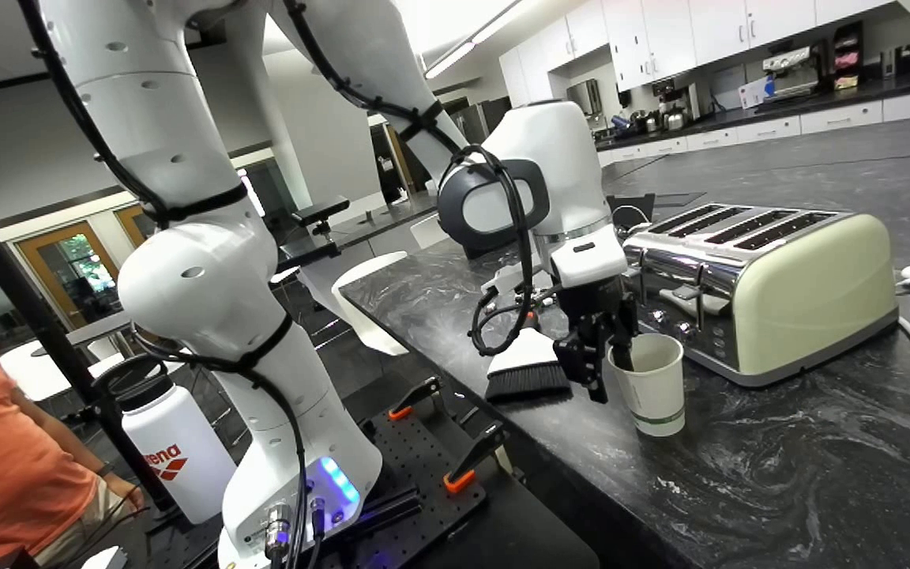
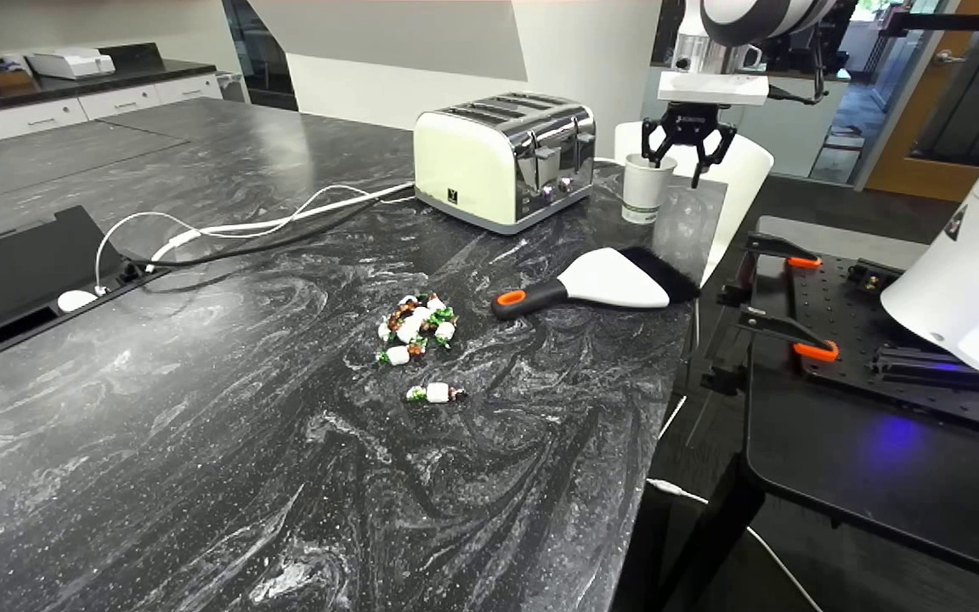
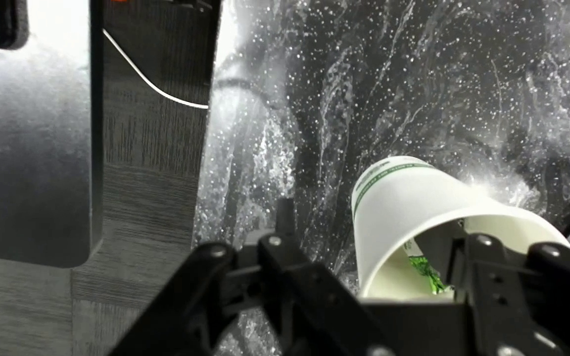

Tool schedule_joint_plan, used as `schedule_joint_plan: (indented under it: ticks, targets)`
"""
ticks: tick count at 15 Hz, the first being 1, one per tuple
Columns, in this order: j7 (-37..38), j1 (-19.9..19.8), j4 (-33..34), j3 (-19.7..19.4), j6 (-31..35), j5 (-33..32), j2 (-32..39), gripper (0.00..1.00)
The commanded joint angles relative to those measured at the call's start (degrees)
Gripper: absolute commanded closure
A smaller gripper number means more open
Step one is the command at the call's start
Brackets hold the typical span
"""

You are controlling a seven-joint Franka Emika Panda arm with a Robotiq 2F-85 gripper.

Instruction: Pour the sweets in the cup onto the counter

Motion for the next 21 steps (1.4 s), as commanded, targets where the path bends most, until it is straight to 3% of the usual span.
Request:
schedule_joint_plan:
  ticks: [1,6,11,14,17,21]
  targets:
    - [-3.5,2.3,0.9,-0.9,2.3,4.5,1.5,0.66]
    - [-4.9,3.5,1.5,-1.6,3.1,6.4,1.5,1.0]
    - [-2.9,5.7,-0.1,-3.7,2.0,0.8,-4.1,0.99]
    - [1.1,5.7,-1.0,-4.0,-2.5,-11.5,-11.3,0.99]
    - [0.8,4.0,-1.0,1.2,-11.6,-18.0,-20.0,0.99]
    - [-3.9,7.1,2.1,10.3,-27.1,-14.9,-28.1,0.99]
